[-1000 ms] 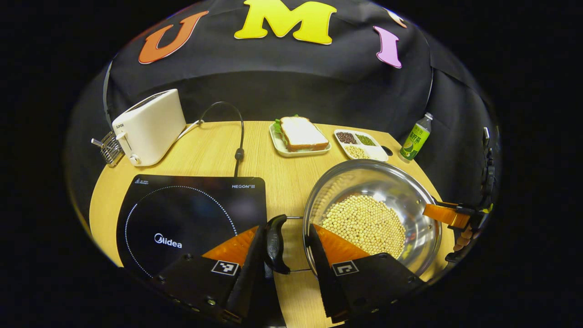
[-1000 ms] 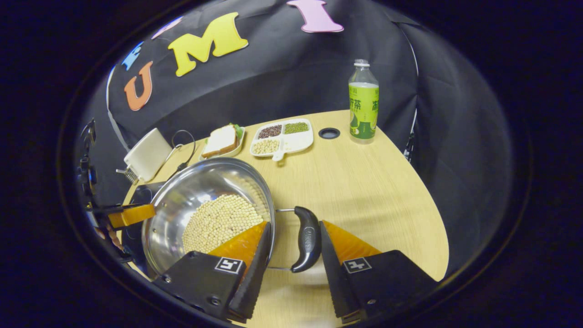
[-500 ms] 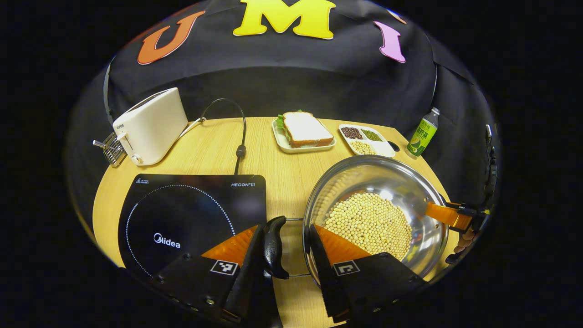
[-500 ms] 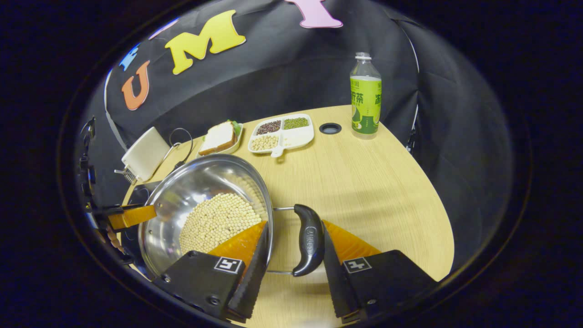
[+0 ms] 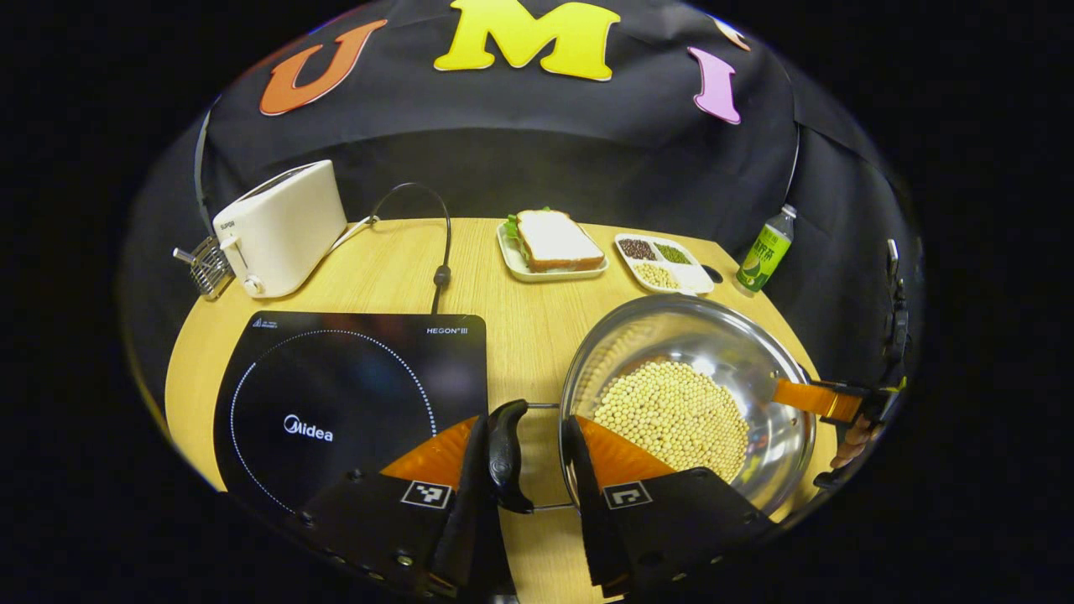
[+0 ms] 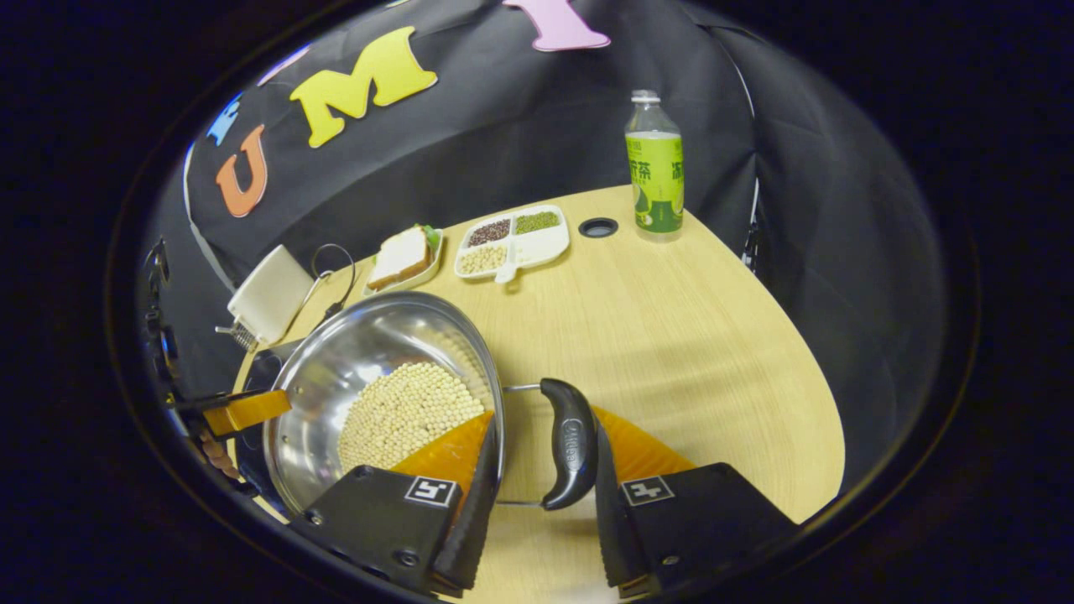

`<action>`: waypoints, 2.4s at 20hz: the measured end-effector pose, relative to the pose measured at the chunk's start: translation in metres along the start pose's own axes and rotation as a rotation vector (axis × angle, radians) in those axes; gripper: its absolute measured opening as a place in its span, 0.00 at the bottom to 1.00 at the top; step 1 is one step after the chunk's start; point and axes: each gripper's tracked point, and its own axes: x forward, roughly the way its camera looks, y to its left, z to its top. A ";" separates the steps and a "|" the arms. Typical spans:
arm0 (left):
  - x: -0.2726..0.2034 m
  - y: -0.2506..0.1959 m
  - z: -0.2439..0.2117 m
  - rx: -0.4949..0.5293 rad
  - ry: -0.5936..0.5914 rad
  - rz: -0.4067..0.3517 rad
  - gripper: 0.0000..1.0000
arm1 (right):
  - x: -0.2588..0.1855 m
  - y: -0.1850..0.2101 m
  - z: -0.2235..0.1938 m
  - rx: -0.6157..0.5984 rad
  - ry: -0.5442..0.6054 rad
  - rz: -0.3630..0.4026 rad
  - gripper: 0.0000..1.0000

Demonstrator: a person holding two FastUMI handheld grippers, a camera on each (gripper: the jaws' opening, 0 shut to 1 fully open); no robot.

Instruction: First push the handle of the pot to place it horizontally, then grasp the pot with both hands and set it on the induction cooktop.

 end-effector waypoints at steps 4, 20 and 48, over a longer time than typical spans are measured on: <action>-0.020 -0.005 0.005 0.016 -0.023 -0.021 0.51 | -0.027 0.002 0.004 -0.008 -0.022 -0.015 0.56; -0.141 0.093 0.057 -0.021 -0.148 0.013 0.50 | -0.108 0.148 0.041 -0.119 -0.103 0.039 0.56; -0.092 0.285 0.020 -0.134 -0.113 0.151 0.51 | 0.033 0.314 -0.015 -0.177 -0.040 0.106 0.56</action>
